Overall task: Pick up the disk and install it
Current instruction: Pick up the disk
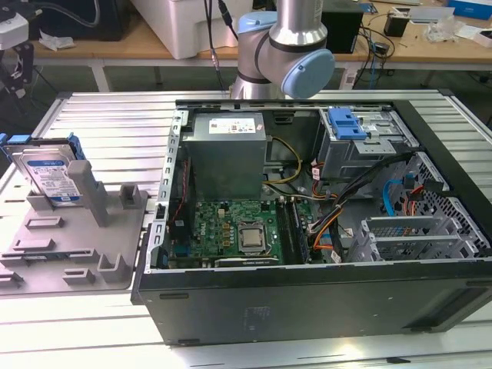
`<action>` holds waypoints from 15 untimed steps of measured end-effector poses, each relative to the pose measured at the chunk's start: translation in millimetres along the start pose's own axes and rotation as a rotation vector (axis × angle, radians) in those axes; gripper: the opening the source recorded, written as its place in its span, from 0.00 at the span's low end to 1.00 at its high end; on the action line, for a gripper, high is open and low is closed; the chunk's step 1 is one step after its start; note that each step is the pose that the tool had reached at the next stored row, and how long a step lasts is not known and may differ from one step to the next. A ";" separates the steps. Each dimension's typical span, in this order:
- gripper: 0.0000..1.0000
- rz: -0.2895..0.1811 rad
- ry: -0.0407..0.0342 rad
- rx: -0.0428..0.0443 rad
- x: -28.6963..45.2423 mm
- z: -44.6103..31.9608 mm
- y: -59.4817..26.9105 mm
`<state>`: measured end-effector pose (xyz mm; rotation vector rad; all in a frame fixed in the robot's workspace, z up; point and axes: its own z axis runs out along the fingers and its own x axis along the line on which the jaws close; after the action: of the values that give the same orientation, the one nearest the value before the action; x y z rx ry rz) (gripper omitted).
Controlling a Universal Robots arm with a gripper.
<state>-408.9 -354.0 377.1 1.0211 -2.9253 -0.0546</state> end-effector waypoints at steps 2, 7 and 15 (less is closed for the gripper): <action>0.42 -0.036 0.0017 0.0010 0.0 0.2 0.0; 0.42 -0.152 0.0072 0.0043 0.0 1.1 0.0; 0.42 -0.341 0.0162 0.0097 -0.1 2.9 -0.1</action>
<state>-408.9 -354.0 374.2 1.5003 -2.7050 -0.0426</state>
